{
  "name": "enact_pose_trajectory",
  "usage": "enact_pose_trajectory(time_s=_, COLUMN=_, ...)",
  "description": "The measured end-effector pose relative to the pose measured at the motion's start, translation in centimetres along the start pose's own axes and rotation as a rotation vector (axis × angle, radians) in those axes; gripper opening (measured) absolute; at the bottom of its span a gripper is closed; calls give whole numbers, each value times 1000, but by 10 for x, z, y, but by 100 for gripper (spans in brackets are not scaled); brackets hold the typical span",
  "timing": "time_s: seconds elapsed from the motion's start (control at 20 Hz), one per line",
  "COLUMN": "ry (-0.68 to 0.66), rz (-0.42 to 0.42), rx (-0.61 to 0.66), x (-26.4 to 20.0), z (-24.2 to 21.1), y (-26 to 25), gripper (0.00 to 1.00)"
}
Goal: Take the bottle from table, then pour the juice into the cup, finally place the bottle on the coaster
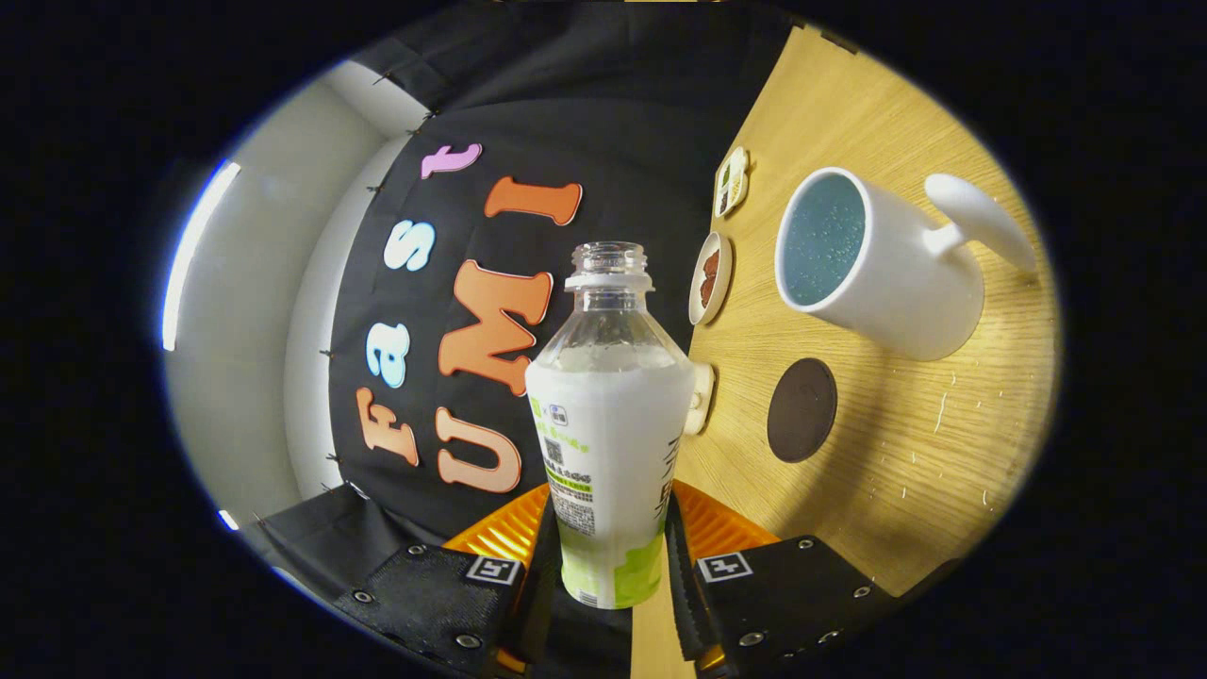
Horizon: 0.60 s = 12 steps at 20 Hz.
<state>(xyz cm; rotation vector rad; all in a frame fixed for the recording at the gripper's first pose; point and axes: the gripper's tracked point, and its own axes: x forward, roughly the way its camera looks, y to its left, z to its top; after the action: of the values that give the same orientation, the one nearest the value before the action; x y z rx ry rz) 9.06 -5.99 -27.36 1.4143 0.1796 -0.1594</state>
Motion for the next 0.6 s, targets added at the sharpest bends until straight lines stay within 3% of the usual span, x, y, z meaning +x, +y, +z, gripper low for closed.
enact_pose_trajectory(time_s=0.6, ry=-56, rz=-32, rx=252, x=4, z=7, y=-14, gripper=53)
